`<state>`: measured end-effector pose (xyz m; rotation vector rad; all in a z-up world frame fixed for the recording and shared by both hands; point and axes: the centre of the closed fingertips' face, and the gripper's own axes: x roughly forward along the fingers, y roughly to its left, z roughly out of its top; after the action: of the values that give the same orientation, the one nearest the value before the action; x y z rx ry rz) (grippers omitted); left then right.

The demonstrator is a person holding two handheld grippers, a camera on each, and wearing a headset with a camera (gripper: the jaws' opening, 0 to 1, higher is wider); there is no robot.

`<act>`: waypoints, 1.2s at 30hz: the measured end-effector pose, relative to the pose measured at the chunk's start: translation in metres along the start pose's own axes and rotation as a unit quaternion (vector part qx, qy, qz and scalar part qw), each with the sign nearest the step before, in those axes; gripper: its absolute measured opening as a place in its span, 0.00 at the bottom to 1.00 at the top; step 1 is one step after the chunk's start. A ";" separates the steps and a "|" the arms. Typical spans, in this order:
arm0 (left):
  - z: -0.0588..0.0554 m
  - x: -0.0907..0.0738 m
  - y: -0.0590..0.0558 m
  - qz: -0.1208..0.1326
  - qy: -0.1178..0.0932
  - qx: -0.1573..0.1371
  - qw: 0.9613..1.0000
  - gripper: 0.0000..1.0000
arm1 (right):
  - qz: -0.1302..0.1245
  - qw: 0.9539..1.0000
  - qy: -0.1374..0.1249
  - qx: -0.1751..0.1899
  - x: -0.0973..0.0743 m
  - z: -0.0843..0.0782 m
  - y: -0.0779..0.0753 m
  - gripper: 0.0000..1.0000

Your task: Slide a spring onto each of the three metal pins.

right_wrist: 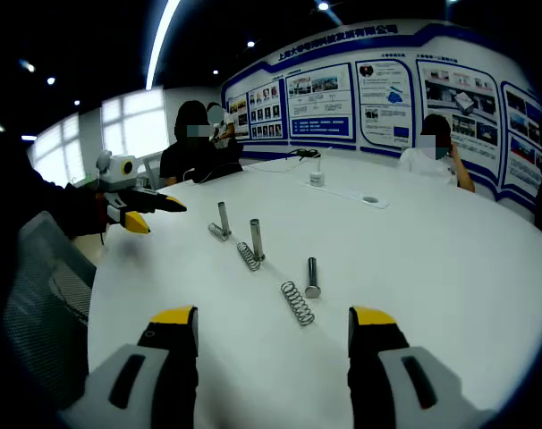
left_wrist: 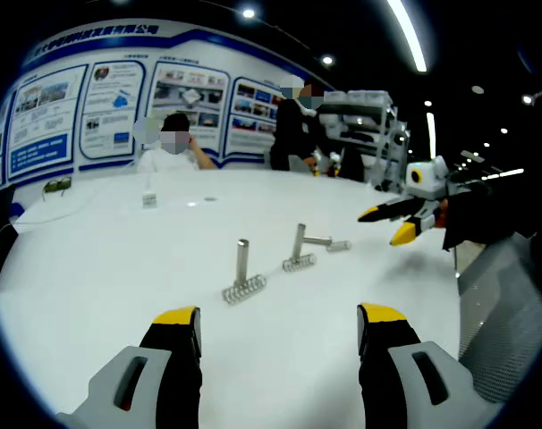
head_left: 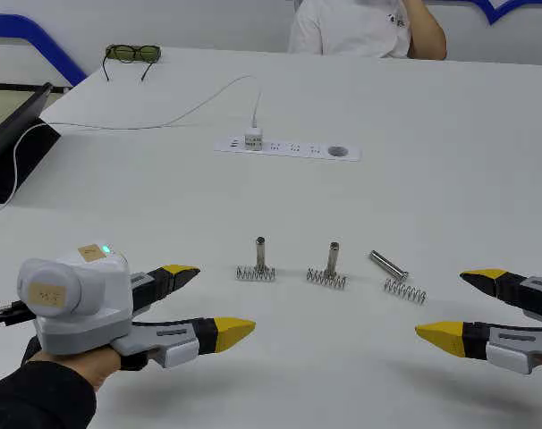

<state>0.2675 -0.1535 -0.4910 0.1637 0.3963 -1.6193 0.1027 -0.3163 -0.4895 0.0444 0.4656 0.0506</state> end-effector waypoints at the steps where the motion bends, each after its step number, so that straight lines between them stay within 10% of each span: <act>1: 0.000 0.000 0.000 0.001 0.000 0.000 1.000 0.72 | 0.001 1.000 0.000 0.000 0.000 0.000 0.000 0.69; 36: -0.001 -0.002 -0.004 0.000 -0.002 -0.004 1.000 0.72 | -0.009 1.000 0.012 0.007 0.001 0.004 -0.003 0.61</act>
<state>0.2636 -0.1511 -0.4909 0.1530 0.3998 -1.6181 0.1053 -0.3192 -0.4870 0.0534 0.4911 0.0305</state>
